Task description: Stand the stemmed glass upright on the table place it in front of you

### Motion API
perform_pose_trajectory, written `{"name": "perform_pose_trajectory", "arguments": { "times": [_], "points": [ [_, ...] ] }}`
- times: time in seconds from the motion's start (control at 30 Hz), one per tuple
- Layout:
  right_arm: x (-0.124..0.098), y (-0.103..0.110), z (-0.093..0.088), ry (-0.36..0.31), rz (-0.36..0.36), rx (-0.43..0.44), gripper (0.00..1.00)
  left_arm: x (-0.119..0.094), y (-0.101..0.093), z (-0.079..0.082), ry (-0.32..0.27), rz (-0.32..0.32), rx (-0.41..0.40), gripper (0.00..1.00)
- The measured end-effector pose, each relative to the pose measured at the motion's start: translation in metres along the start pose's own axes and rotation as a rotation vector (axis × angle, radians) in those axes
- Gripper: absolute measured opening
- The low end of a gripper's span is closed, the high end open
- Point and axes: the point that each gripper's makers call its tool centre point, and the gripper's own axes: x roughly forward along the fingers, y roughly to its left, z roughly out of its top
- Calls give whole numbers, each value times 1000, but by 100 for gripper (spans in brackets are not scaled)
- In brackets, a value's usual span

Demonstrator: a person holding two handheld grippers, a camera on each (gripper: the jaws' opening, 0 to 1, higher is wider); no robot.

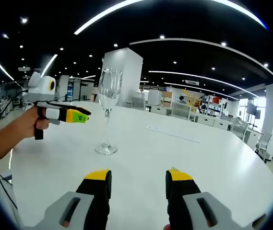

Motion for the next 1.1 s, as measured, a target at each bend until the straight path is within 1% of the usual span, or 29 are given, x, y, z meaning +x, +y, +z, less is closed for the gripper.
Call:
{"name": "perform_pose_trajectory", "arguments": {
  "times": [0.23, 0.47, 0.73, 1.1],
  "points": [
    [0, 0, 1, -2, 0, -4, 48, -10, 4, 1, -40, 29, 0, 44],
    [0, 1, 2, -9, 1, -8, 48, -17, 7, 0, -54, 47, -9, 44],
    [-2, 3, 6, -32, 7, -24, 48, -21, 9, 1, -62, 70, 0, 44],
    [-2, 2, 6, -30, 3, -32, 48, -27, 13, 0, -77, 90, -6, 44]
  ]
}}
